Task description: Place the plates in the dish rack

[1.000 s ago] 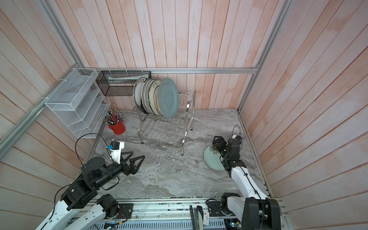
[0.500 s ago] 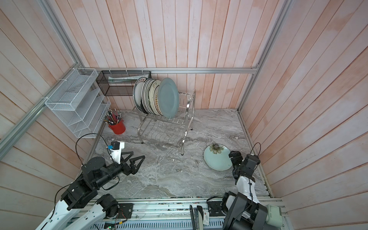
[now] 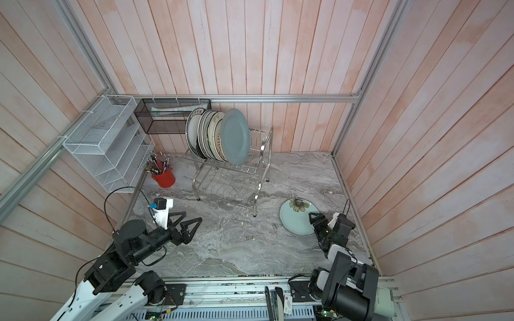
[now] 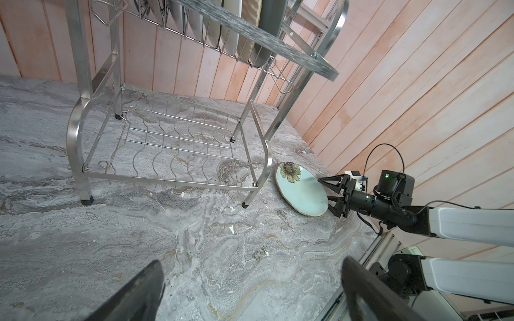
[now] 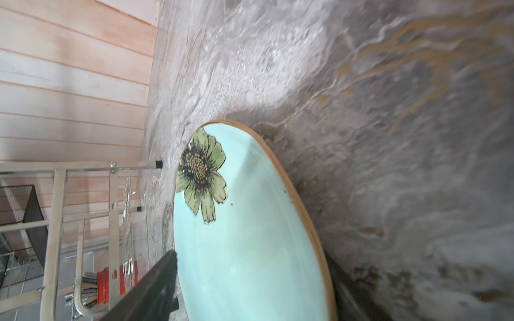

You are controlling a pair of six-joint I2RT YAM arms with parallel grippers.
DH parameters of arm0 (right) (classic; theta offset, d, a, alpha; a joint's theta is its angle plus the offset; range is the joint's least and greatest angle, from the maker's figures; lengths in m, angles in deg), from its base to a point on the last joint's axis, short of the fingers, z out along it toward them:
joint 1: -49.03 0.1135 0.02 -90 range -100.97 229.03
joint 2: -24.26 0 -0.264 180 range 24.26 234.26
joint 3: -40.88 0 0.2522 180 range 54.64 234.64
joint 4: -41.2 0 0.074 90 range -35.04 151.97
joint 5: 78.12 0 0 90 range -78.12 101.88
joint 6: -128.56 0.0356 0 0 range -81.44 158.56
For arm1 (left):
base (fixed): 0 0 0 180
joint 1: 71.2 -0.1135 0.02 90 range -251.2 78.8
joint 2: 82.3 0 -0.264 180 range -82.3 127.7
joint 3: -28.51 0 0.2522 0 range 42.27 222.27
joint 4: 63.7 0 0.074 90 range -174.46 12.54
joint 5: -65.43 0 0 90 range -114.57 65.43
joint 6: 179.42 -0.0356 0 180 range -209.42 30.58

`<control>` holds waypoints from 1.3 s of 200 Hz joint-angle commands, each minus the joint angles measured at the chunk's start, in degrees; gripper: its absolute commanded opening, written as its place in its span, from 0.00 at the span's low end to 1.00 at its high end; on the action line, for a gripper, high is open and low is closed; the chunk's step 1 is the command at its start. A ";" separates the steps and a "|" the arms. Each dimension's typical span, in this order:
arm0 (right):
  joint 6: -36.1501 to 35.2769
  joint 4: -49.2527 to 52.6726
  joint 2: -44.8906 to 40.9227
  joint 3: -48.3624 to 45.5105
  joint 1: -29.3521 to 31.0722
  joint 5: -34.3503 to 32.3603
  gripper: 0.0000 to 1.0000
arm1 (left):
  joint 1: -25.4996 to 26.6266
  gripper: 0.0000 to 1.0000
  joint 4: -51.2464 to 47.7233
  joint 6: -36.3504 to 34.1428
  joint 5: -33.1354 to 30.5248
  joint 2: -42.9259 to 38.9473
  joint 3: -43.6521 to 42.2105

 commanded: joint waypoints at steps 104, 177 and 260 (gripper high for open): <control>18.80 -7.88 9.55 -3.54 15.06 -9.87 0.53 | -0.11 1.00 0.35 -0.61 0.39 -1.74 -0.77; 26.01 -14.08 13.94 -4.01 18.00 -11.39 0.16 | -0.15 1.00 0.23 -0.51 -0.13 -2.36 -0.76; 26.13 -15.01 3.04 -4.09 18.23 -10.08 0.00 | -0.11 1.00 0.28 0.18 -0.75 -2.87 -1.01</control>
